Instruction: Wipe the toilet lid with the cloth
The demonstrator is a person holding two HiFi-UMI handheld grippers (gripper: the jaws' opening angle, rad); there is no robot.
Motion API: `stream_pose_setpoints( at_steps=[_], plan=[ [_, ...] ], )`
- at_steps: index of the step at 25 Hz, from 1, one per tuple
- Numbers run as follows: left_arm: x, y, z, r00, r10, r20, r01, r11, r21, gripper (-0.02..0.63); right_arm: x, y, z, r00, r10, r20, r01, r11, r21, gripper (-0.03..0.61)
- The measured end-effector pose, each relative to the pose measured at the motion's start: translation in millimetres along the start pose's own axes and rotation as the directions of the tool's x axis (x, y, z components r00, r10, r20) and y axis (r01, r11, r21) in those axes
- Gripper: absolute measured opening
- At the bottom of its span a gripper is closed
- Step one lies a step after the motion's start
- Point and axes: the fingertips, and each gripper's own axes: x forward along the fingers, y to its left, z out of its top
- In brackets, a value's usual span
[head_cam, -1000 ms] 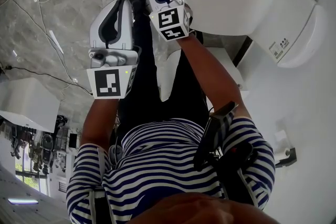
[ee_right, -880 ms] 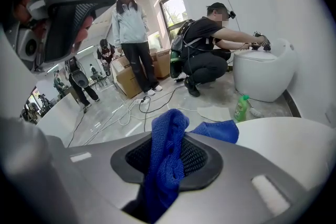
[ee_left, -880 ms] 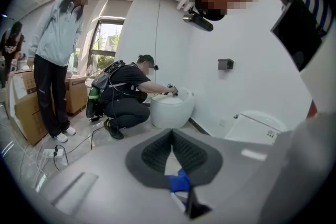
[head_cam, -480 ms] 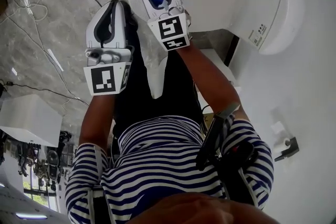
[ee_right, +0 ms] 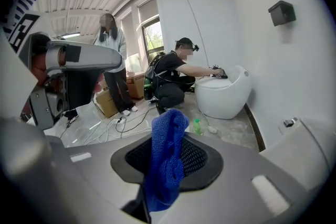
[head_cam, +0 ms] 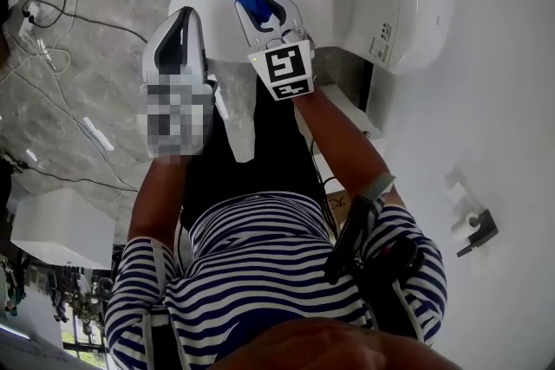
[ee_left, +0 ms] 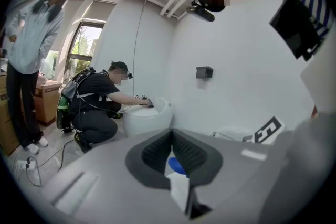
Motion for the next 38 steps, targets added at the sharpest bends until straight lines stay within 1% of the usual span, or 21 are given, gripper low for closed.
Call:
stream_pose_setpoints(
  at_steps=[4,11,15,19,26,30,34,38],
  plan=[
    [18.1,-30.8,-5.8,0.999,-0.038,-0.01,0.038,0.999,0.009,0.002,-24.8,-39.8,-17.0,0.998,-0.057,0.003,0.057,0.998,0.034,0.112],
    [41.5,-81.4,-31.5,0.993,-0.095,-0.065,0.096,0.995,0.028,0.002,-62.5,-101.8,-57.2,0.988,-0.151,-0.019,0.152,0.985,0.081,0.112],
    [54.1,-101.3,-41.1,0.99,-0.118,-0.08,0.121,0.992,0.03,0.002,-72.6,-126.4,-76.8,0.983,-0.18,-0.031,0.182,0.979,0.091,0.112],
    [65.8,-117.4,-52.4,0.987,-0.136,-0.089,0.139,0.99,0.035,0.002,-72.5,-146.9,-105.3,0.98,-0.194,-0.044,0.197,0.975,0.101,0.112],
    [75.9,-126.3,-77.8,0.984,-0.141,-0.107,0.146,0.989,0.04,0.002,-53.9,-166.1,-166.8,0.98,-0.189,-0.07,0.195,0.975,0.11,0.112],
    [74.7,-118.9,-92.9,0.982,-0.131,-0.134,0.138,0.99,0.039,0.002,-39.0,-161.7,-191.4,0.98,-0.169,-0.107,0.182,0.976,0.121,0.112],
    [73.5,-114.1,-95.0,0.982,-0.128,-0.138,0.135,0.99,0.042,0.002,-30.7,-155.8,-198.7,0.979,-0.162,-0.123,0.174,0.98,0.094,0.112],
    [72.5,-107.3,-91.0,0.983,-0.124,-0.134,0.131,0.991,0.042,0.002,-30.3,-154.6,-197.7,0.977,-0.168,-0.134,0.181,0.979,0.091,0.112]
  ],
)
